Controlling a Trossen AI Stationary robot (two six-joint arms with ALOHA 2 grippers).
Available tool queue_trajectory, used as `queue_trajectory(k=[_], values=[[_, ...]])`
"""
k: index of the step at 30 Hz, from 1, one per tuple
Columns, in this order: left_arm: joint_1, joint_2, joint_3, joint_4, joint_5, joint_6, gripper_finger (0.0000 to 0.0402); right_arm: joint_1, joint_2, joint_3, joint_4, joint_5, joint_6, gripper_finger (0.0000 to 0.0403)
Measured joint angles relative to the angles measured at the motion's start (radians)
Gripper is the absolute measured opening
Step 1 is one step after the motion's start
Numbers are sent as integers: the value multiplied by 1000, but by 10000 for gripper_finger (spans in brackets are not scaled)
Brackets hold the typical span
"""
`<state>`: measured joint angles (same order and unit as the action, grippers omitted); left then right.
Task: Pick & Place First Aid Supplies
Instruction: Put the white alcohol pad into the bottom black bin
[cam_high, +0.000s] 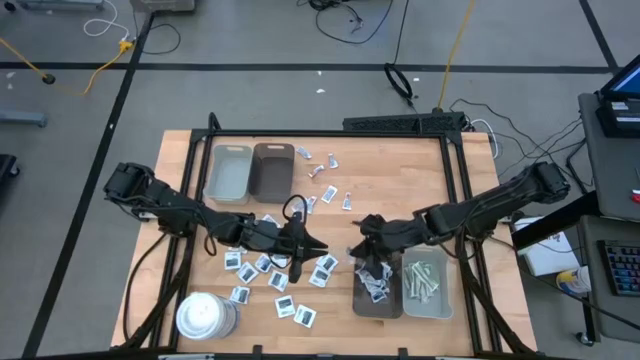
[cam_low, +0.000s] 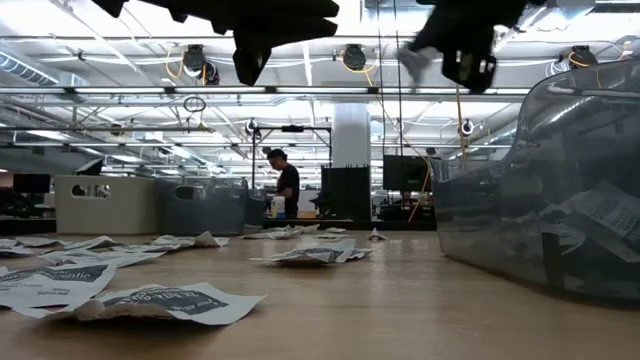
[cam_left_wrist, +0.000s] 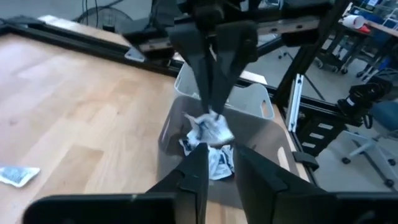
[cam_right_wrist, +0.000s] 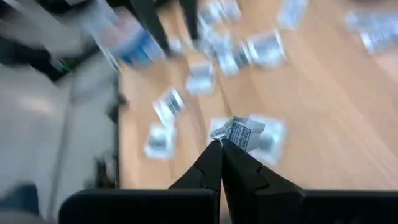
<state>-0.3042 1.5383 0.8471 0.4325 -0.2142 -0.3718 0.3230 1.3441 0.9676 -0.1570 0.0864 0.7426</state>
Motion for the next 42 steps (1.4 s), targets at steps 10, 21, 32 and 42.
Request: queue_trajectory(k=[10, 21, 32, 42], values=[[1, 0, 0, -13, 4, -16, 85, 24, 12, 122, -440, -95, 81, 0], [3, 0, 0, -18, 4, -26, 85, 103, 78, 132, -504, -142, 173, 0], [3, 0, 0, -18, 5, -26, 85, 160, 214, 131, -455, -144, 140, 0], [3, 0, 0, -20, 5, -34, 86, 156, 214, 131, -437, -166, 101, 72]])
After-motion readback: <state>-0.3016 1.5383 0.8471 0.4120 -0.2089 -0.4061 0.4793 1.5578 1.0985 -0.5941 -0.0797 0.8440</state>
